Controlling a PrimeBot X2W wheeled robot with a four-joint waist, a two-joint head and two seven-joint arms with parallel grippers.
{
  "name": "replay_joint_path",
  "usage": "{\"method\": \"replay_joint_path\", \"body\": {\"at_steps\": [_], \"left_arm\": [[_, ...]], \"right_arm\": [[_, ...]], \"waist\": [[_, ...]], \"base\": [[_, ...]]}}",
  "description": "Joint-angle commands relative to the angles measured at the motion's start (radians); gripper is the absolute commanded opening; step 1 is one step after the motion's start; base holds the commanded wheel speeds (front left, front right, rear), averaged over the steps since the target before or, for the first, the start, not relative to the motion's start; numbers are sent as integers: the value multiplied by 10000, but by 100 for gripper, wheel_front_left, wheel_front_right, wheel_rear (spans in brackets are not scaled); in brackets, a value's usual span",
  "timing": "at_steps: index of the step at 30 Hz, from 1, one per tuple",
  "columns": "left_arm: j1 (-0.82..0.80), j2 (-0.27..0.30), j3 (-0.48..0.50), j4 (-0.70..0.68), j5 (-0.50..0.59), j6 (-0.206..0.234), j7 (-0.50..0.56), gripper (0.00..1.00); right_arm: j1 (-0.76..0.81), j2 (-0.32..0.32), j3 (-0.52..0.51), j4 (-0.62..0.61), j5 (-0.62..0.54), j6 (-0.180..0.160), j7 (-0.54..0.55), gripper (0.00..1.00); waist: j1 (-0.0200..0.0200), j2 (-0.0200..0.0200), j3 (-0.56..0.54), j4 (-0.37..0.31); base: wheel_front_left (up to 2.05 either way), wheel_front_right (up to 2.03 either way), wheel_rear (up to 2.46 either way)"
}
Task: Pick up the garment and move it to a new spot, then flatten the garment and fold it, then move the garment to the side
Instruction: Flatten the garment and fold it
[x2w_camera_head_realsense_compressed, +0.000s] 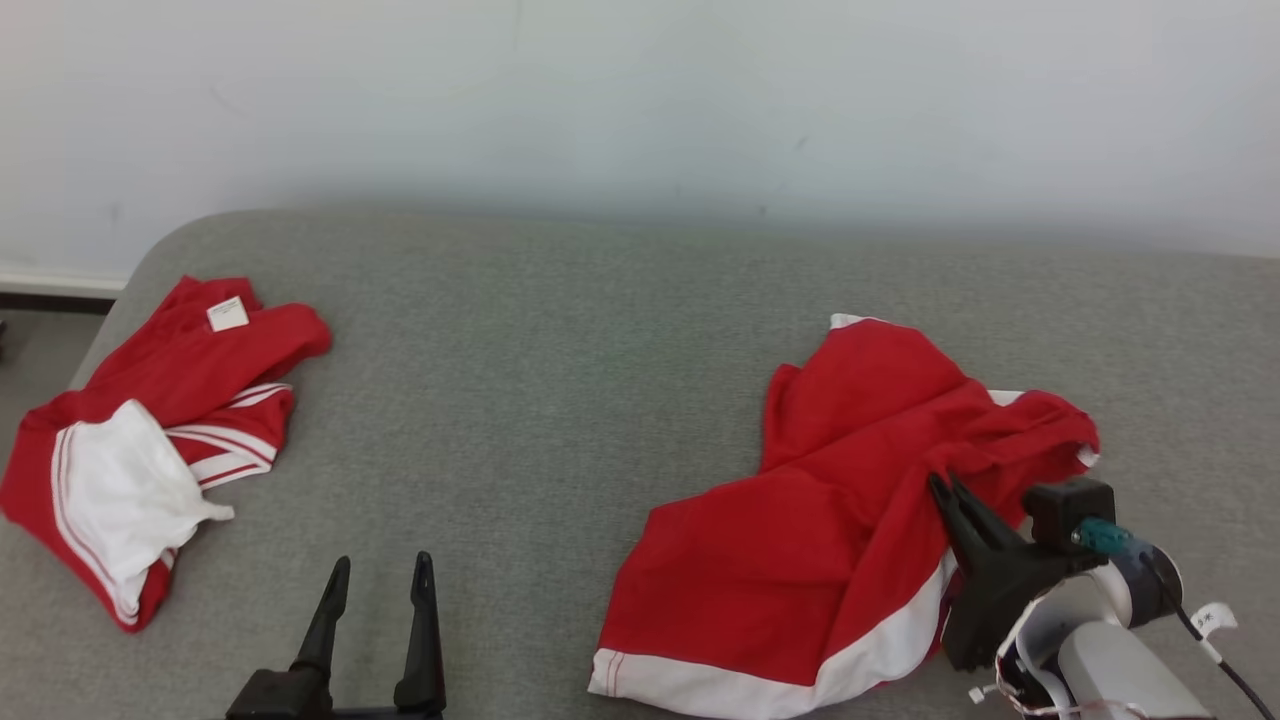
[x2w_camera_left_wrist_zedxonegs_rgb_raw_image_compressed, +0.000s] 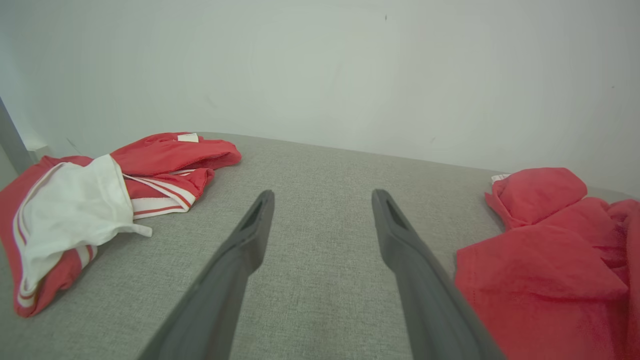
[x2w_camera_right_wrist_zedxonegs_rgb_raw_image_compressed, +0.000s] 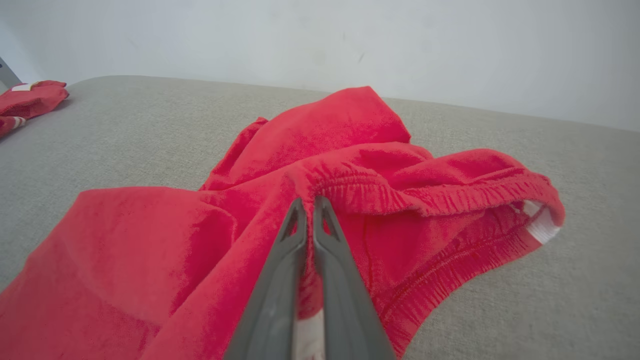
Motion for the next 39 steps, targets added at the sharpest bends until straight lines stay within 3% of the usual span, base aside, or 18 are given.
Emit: {"method": "replay_joint_path", "body": {"at_steps": [1,7,8,12,16,29,39], "left_arm": [[-170,-10,-46,30,-23,14,-36,100],[-330,-12,-293,226,-90,36,-36,100],[-338,-12,-312,251,-104,40,-36,100],[-216,-12,-261,300,-118,70,-36,100],[-26,-11,-80,285,-92,61,-36,100],[331,-13,541,249,353,-426,-36,100],[179,4,-190,1289,423,-881,-35,100]], "right_arm": [[-227,34,65,256,-66,10,-45,0],[-1412,218,243,2290,112,10,-559,0],[-1552,244,314,2484,121,10,-735,100],[-1743,245,589,3068,384,10,-1311,100],[-1496,46,1000,2709,504,10,-1769,100],[1296,-955,490,-1173,861,10,-1890,100],[1409,-953,875,-1507,993,10,-1614,100]], "waist": [[0,-1,162,402],[0,-1,224,704],[0,-1,221,720],[0,-1,98,588],[0,-1,-97,231],[0,-1,-290,-1054],[0,-1,-111,-1205]], "base": [[0,0,0],[0,0,0],[0,0,0],[0,0,0],[0,0,0],[0,0,0],[0,0,0]]}}
